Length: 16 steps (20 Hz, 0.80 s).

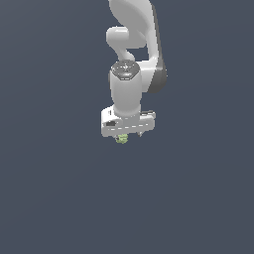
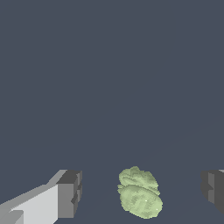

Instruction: Pick up the object and move it to a goal position.

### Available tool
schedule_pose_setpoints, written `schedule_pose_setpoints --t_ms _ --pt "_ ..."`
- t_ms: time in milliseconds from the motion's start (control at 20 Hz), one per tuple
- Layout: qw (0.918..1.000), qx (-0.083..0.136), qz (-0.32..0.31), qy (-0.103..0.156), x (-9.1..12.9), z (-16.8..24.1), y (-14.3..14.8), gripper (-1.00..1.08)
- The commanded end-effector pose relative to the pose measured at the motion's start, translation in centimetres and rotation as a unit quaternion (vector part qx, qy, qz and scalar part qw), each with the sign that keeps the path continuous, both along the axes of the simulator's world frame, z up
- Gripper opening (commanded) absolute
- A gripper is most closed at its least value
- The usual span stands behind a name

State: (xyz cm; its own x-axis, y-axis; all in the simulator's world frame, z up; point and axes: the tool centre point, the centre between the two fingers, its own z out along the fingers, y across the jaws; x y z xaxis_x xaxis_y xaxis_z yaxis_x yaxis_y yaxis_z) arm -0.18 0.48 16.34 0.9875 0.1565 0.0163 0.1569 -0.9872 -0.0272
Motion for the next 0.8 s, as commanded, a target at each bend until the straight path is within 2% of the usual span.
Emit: schedule_pose_setpoints --t_ms 0,350,750 --pt "0.9997 -0.002 0.025 0.0 -0.3 -0.4 -0.2 1.0" --pt "0.9934 -0.006 0.114 -0.001 -1.5 -1.5 -1.0 1.0" --pt "0.9756 -0.011 0.219 -0.002 -2.9 -2.9 -1.8 1.0"
